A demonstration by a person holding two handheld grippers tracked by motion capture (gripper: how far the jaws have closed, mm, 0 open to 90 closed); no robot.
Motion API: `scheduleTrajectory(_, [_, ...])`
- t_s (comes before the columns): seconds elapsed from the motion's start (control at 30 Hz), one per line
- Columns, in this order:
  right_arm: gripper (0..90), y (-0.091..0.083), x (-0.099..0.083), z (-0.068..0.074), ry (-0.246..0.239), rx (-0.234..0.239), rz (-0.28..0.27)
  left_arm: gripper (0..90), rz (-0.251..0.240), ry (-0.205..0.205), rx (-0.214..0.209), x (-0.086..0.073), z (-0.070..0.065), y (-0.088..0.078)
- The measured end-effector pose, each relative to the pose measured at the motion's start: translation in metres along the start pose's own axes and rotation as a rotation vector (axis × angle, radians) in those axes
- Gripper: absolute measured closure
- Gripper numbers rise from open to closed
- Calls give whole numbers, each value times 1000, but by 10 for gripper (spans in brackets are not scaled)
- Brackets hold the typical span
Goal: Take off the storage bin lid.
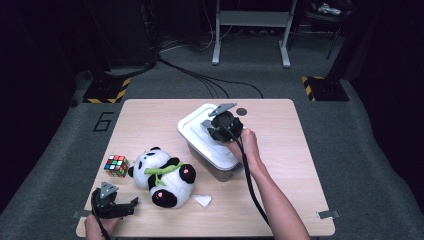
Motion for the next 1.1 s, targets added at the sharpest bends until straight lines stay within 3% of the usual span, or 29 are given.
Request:
scheduleTrajectory(0.47, [659,-40,19,-8,3,-33,-66,2,-1,-11,-3,0,-1,0])
scheduleTrajectory(1.1, [659,-79,12,-40,70,-111,-110,2,-2,-6,-2,0,-1,0])
Point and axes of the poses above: each handheld gripper's, and its own axes: y roughly forward along the jaws, x roughly out of its top, z roughly to its left, the point moved 9 cm from there along y, roughly forward along the jaws, and after that the axes turned 15 degrees about x, right-handed, at the moved point
